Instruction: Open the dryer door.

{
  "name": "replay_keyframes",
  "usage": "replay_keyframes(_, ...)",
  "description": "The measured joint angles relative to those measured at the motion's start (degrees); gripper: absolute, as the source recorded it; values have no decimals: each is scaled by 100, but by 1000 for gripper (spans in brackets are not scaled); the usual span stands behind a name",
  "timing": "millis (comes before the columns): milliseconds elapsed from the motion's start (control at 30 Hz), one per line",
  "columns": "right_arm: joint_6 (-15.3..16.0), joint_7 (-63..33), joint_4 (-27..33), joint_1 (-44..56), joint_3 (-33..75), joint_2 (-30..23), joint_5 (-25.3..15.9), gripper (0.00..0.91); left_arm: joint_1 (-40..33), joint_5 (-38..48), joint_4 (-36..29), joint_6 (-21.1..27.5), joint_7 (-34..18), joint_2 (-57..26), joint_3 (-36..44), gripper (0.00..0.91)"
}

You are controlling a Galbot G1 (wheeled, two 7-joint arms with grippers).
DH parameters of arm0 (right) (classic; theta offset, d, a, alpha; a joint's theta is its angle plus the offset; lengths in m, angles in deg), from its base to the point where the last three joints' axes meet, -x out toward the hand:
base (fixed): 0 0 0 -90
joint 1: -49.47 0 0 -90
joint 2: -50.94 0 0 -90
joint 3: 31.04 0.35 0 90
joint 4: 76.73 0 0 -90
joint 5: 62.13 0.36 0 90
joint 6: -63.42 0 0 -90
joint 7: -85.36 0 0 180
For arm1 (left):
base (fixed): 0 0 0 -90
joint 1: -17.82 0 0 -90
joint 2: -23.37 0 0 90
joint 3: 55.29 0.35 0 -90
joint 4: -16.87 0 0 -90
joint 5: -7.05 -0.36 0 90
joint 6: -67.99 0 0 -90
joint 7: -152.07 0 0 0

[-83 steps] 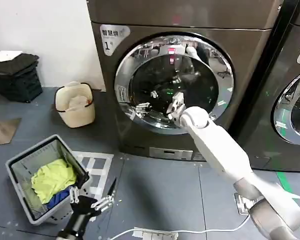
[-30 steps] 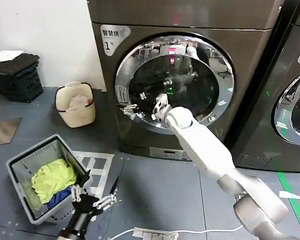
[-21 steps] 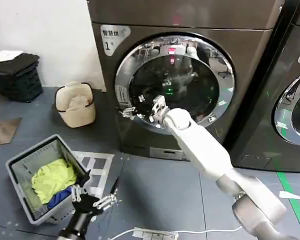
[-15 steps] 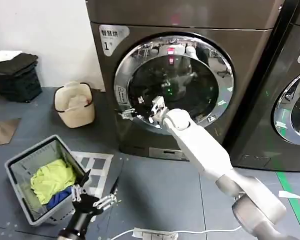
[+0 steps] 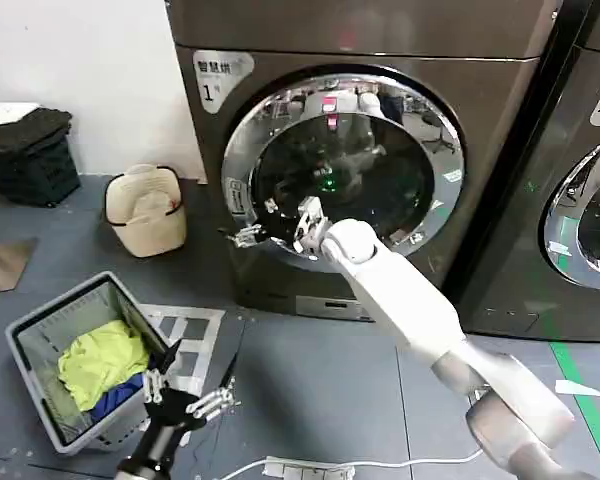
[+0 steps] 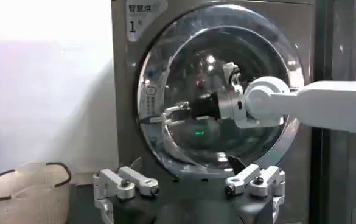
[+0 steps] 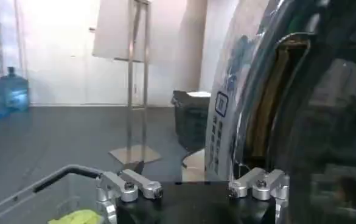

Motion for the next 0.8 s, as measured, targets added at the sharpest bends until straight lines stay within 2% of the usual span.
replay_keyframes(300,152,133,-472,115,-170,313,377,907,-69,74,68,17,-3,-16,-98,907)
replay_keyframes(533,261,229,-1123,218,-300,737,694,907,-225,334,176,142,-4,-90,-258,907)
replay_keyframes(800,309,261,-1858,388,-318,1170,859,907,-530,862,364,279,77,-251,-685,907)
